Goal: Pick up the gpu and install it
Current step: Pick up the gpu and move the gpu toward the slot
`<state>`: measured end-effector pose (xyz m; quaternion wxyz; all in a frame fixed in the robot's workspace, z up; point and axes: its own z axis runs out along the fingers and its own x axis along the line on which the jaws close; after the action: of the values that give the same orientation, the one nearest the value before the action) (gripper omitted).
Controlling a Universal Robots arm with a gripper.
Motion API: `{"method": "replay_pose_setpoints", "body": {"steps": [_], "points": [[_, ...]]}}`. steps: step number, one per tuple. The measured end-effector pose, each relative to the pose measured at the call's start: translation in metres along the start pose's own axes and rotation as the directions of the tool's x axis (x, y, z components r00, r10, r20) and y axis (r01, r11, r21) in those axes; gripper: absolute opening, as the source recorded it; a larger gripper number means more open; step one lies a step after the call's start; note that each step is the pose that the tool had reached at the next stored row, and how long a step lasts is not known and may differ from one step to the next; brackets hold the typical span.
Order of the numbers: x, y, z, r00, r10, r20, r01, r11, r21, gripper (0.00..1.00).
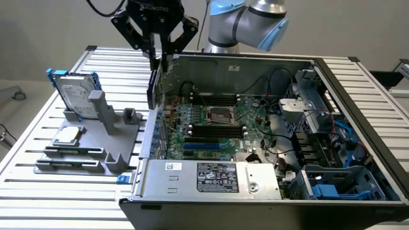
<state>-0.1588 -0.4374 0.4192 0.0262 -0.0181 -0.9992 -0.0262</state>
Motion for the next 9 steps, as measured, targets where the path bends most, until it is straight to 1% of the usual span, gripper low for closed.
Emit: {"method": "replay_pose_setpoints", "body": {"steps": [5, 9], "points": [[-0.023, 0.0012, -0.0004, 1.0, 0.0, -0.0001, 0.0, 1.0, 0.0001, 0.26], [-0.041, 0.0042, 0.0019, 1.0, 0.0, -0.0001, 0.0, 1.0, 0.0, 0.26]]}}
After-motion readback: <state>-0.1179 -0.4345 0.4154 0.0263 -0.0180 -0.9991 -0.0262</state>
